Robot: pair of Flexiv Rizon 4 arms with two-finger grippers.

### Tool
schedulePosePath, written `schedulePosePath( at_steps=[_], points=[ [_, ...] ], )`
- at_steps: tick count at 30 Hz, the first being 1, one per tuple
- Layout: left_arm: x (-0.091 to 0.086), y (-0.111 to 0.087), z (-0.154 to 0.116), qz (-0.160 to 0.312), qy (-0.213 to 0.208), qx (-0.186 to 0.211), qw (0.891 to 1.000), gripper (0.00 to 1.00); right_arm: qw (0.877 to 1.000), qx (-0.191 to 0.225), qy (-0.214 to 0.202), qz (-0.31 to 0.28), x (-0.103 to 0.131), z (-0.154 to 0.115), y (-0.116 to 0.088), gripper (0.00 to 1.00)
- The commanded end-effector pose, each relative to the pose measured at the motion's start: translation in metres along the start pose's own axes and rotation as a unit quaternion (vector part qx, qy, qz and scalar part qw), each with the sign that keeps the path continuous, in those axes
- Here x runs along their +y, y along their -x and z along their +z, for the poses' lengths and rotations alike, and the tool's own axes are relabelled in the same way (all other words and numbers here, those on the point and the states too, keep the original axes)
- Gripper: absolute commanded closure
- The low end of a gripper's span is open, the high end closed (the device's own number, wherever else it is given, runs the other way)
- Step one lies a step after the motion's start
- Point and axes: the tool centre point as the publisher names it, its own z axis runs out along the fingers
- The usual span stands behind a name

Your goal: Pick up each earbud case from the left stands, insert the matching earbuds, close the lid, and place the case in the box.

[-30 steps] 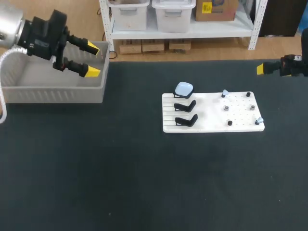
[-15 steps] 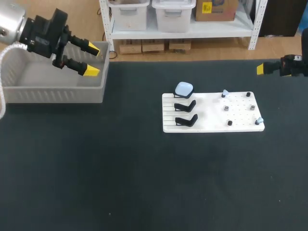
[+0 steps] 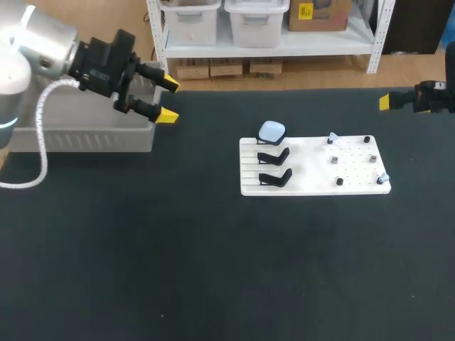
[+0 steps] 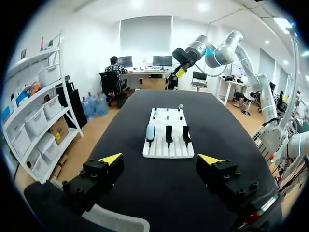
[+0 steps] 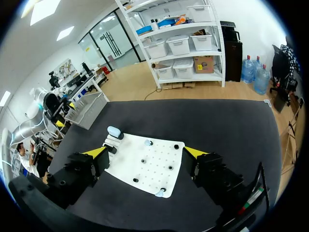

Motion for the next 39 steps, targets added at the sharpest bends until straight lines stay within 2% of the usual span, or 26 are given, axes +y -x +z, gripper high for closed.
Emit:
schedulePosePath(
  at_steps=[1,7,18,27,34,39],
  points=[
    [0.012,0.002,0.018,0.005,-0.024,-0.008,1.000,0.00,1.000,0.000,0.000,0.000,0.000,0.000,0.000,0.00],
    [0.010,0.004,0.034,0.008,-0.034,-0.037,0.999,0.00,1.000,0.000,0.000,0.000,0.000,0.000,0.000,0.00],
    [-0.004,0.003,0.068,0.022,-0.052,-0.048,0.997,0.00,1.000,0.000,0.000,0.000,0.000,0.000,0.000,0.00],
    [-0.002,0.003,0.093,0.032,-0.064,-0.051,0.996,0.00,1.000,0.000,0.000,0.000,0.000,0.000,0.000,0.00],
    [0.001,-0.001,0.111,0.033,-0.072,-0.051,0.996,0.09,1.000,0.000,0.000,0.000,0.000,0.000,0.000,0.00],
    [0.003,-0.004,0.123,0.032,-0.072,-0.050,0.996,0.22,1.000,0.000,0.000,0.000,0.000,0.000,0.000,0.00]
  ],
)
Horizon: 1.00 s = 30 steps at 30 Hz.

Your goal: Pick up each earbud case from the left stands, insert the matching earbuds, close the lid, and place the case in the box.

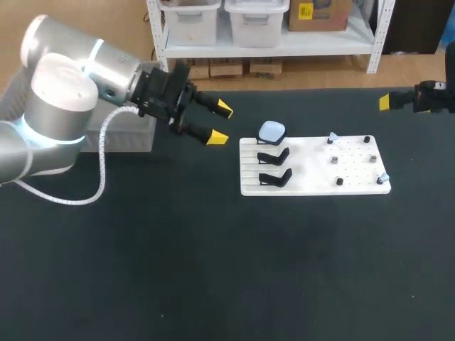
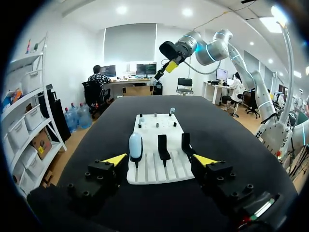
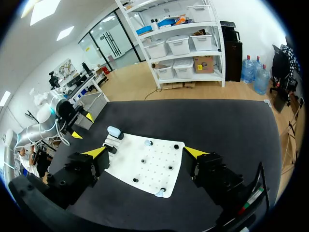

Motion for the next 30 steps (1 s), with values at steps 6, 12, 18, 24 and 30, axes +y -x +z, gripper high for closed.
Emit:
schedulePosePath(
  at_steps=[6,12,18,24,30],
  points=[
    [0.009,-0.008,0.022,0.004,0.000,0.012,1.000,0.25,1.000,0.000,0.000,0.000,0.000,0.000,0.000,0.00],
    [0.014,-0.012,0.032,0.000,0.009,0.008,1.000,0.21,1.000,0.000,0.000,0.000,0.000,0.000,0.000,0.00],
    [0.018,-0.018,0.038,-0.015,0.014,0.001,1.000,0.13,1.000,0.000,0.000,0.000,0.000,0.000,0.000,0.00],
    [0.022,-0.024,0.046,-0.034,0.013,-0.009,0.999,0.13,1.000,0.000,0.000,0.000,0.000,0.000,0.000,0.00],
    [0.028,-0.028,0.051,-0.046,0.011,-0.010,0.999,0.15,1.000,0.000,0.000,0.000,0.000,0.000,0.000,0.00]
  ],
)
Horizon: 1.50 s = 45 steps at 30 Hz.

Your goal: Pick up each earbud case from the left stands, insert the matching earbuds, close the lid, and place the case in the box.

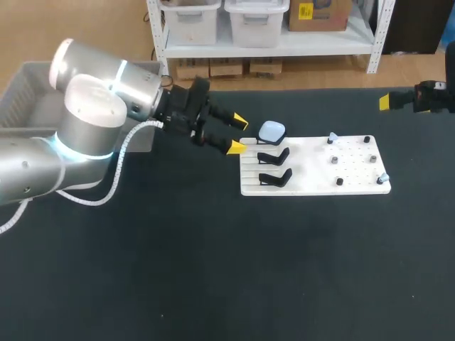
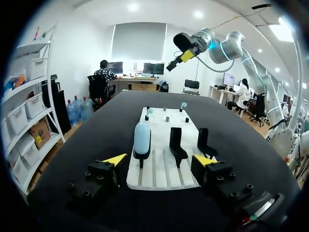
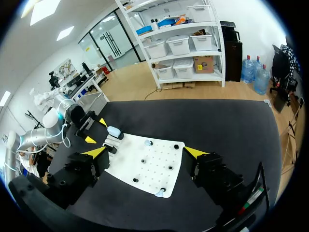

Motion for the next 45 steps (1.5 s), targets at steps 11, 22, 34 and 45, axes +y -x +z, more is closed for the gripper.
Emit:
schedulePosePath(
  at_steps=[11,22,34,45],
  points=[
    [0.015,0.006,0.007,-0.002,-0.006,0.008,1.000,0.19,1.000,0.000,0.000,0.000,0.000,0.000,0.000,0.00],
    [0.016,0.011,0.010,-0.005,-0.001,0.017,1.000,0.36,1.000,0.000,0.000,0.000,0.000,0.000,0.000,0.00],
    [0.018,0.013,0.019,-0.006,0.001,0.019,1.000,0.51,1.000,0.000,0.000,0.000,0.000,0.000,0.000,0.00],
    [0.024,0.011,0.024,-0.005,-0.001,0.023,1.000,0.45,1.000,0.000,0.000,0.000,0.000,0.000,0.000,0.00]
  ],
)
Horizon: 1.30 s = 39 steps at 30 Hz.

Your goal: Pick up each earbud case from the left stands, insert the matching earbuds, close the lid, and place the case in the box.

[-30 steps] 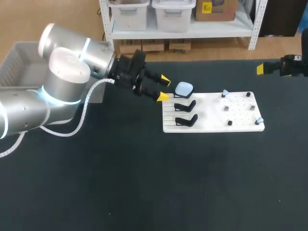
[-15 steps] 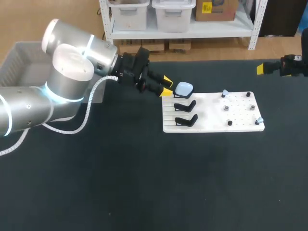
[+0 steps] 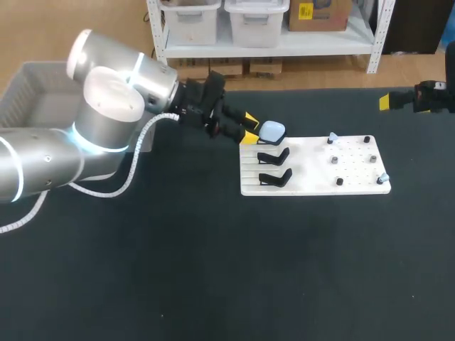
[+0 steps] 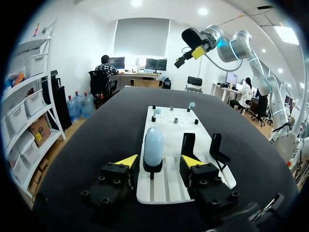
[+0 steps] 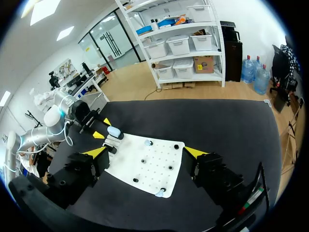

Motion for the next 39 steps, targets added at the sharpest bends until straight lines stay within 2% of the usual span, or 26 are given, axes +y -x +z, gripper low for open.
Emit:
schedulePosePath(
  at_steps=[1,10,35,38,39],
  points=[
    [0.006,0.001,0.004,0.001,-0.006,0.003,1.000,0.45,1.000,0.000,0.000,0.000,0.000,0.000,0.000,0.00],
    [0.006,0.001,0.012,0.000,-0.014,0.000,1.000,0.49,1.000,0.000,0.000,0.000,0.000,0.000,0.000,0.00],
    [0.006,0.002,0.023,-0.004,-0.019,-0.008,1.000,0.54,1.000,0.000,0.000,0.000,0.000,0.000,0.000,0.00],
    [0.007,0.003,0.024,-0.003,-0.020,-0.008,1.000,0.58,1.000,0.000,0.000,0.000,0.000,0.000,0.000,0.00],
    [0.007,0.003,0.025,-0.002,-0.021,-0.007,1.000,0.66,1.000,0.000,0.000,0.000,0.000,0.000,0.000,0.00]
  ],
)
